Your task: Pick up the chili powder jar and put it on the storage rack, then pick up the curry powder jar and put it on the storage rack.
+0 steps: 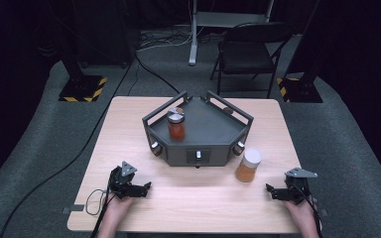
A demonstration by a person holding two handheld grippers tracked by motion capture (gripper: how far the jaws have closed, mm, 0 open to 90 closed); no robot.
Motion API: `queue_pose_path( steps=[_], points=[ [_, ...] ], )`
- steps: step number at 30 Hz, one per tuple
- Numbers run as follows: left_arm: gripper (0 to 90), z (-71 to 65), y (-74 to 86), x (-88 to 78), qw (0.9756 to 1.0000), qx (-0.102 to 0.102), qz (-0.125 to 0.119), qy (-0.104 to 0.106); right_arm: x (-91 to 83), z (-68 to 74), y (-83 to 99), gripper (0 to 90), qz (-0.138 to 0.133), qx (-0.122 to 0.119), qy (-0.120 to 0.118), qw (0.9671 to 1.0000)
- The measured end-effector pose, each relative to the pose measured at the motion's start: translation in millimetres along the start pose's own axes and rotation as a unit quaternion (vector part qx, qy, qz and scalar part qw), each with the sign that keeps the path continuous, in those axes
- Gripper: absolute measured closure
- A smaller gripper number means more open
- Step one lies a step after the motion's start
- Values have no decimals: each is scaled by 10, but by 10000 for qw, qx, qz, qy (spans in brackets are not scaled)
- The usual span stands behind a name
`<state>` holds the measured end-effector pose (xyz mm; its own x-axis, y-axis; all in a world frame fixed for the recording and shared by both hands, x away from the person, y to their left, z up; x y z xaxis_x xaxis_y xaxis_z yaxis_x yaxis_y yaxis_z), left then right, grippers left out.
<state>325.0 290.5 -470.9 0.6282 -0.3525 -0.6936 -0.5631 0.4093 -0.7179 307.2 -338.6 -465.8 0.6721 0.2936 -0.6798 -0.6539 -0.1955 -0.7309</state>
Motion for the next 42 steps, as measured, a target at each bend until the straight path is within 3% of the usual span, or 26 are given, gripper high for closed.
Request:
queue_pose_path(
  steps=[29, 37, 42],
  points=[
    [3, 1, -1, 0, 10000, 2, 1, 2, 0, -3, -4, 42, 7, -1, -9, 10000],
    [3, 1, -1, 0, 10000, 0, 1, 2, -15, -10, -3, 77, -2, -59, -58, 10000],
    [3, 1, -1, 0, 10000, -1, 0, 1, -64, -13, -3, 81, -173, -41, -97, 9998]
  ],
)
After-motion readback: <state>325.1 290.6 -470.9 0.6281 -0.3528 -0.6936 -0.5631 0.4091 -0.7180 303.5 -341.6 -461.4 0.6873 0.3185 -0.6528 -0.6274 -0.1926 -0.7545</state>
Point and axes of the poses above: each handheld gripper's, and its own axes: x roughly forward along the jaws, y roughly out of its underside, z roughly to its left, the point moved 5 cm from there along x, roughly forward along the jaws, and after that the axes turned 5 degrees about x, right-handed, at the moved point
